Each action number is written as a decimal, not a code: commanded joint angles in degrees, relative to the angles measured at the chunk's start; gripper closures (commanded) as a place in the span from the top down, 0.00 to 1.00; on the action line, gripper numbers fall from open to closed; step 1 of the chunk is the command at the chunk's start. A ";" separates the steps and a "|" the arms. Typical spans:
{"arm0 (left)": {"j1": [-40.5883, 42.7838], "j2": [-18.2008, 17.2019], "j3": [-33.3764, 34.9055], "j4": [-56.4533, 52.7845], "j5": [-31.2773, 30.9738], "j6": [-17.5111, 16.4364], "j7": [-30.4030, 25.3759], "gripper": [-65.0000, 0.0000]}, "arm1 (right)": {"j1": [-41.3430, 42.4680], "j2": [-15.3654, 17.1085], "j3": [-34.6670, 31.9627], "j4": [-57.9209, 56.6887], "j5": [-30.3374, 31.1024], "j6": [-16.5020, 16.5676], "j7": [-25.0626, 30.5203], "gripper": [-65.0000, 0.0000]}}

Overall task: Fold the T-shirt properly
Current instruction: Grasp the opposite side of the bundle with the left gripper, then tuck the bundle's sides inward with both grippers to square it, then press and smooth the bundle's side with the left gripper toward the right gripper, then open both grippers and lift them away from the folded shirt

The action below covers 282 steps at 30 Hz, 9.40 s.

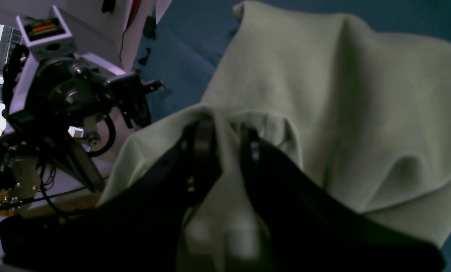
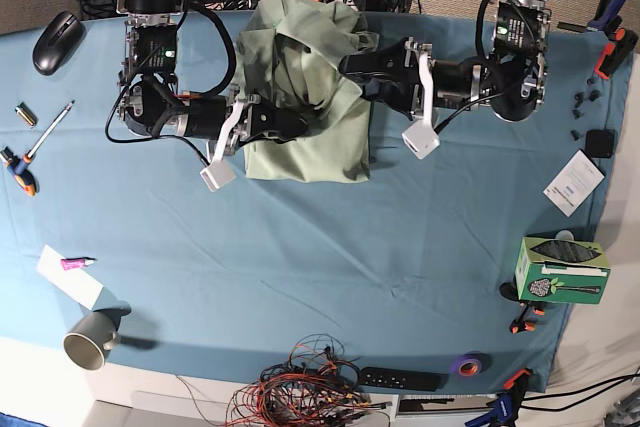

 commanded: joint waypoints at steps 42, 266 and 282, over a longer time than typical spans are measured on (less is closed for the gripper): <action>-11.76 0.52 4.09 0.92 15.93 -0.47 -15.17 0.00 | 0.94 0.46 17.00 3.54 1.68 0.10 0.79 0.00; -24.55 0.98 -1.09 -8.74 33.94 8.33 -14.62 0.36 | 5.70 -1.09 17.07 3.56 -31.43 0.10 16.50 0.25; 0.37 0.98 -12.81 17.49 12.87 -0.47 -8.81 0.00 | -3.02 -1.14 26.53 12.61 0.24 0.10 0.79 0.00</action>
